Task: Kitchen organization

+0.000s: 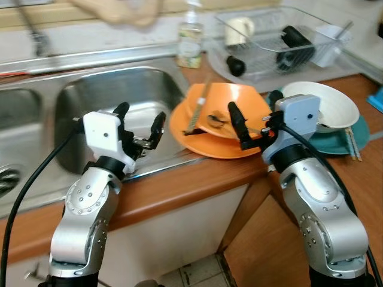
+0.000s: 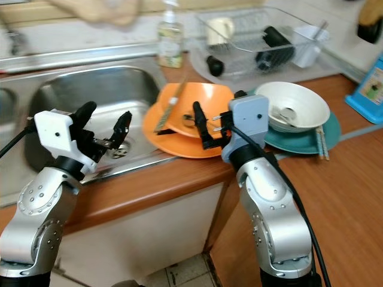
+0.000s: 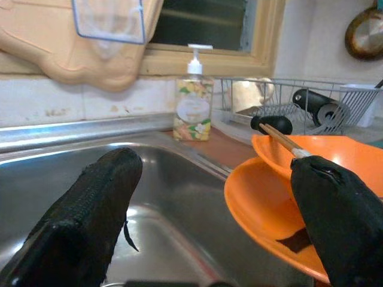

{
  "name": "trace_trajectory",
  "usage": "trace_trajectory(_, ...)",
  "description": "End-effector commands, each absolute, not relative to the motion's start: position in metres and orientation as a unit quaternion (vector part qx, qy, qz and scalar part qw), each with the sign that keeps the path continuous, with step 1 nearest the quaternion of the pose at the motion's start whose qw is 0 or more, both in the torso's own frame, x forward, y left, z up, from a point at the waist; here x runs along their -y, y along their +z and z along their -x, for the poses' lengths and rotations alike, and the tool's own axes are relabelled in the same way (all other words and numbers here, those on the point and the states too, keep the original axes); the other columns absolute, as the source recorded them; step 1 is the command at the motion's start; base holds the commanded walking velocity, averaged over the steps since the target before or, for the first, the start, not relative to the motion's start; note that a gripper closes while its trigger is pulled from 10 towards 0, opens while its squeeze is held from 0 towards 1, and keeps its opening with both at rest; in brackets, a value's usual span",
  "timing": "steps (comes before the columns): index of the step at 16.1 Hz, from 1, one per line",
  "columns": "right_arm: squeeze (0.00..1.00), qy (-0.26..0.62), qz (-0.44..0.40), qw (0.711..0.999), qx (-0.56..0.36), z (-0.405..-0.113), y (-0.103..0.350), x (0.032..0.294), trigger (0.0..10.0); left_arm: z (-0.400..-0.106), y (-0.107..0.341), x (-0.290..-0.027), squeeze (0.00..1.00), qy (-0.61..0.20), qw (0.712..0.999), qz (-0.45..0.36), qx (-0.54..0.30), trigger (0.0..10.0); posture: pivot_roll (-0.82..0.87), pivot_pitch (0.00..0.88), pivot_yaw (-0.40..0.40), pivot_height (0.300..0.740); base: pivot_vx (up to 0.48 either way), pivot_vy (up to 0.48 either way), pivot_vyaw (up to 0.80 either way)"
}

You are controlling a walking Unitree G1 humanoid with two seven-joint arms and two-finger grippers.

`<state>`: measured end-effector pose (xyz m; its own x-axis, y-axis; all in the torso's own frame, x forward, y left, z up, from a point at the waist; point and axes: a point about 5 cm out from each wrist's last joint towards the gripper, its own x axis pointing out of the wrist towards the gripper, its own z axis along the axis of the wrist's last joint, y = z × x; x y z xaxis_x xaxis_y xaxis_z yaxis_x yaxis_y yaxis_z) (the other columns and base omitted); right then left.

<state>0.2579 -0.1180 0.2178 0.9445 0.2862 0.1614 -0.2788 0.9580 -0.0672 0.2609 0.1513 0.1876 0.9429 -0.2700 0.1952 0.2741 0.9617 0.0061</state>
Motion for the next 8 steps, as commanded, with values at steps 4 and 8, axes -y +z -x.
trace_trajectory(4,0.00,0.147,0.021,0.985,0.085,-0.2548,0.2182,0.1227,10.0,-0.2584,0.1933,-0.1440,1.00,-0.180,0.978,0.017,0.103,10.0,-0.11,0.000,0.011,0.740,0.000,0.000,0.00)
trace_trajectory(8,0.00,0.172,0.015,0.982,0.073,-0.2527,0.2171,0.1290,10.0,-0.2655,0.1945,-0.1383,1.00,-0.222,0.971,0.025,0.081,10.0,-0.11,0.000,0.013,0.740,0.000,0.000,0.00)
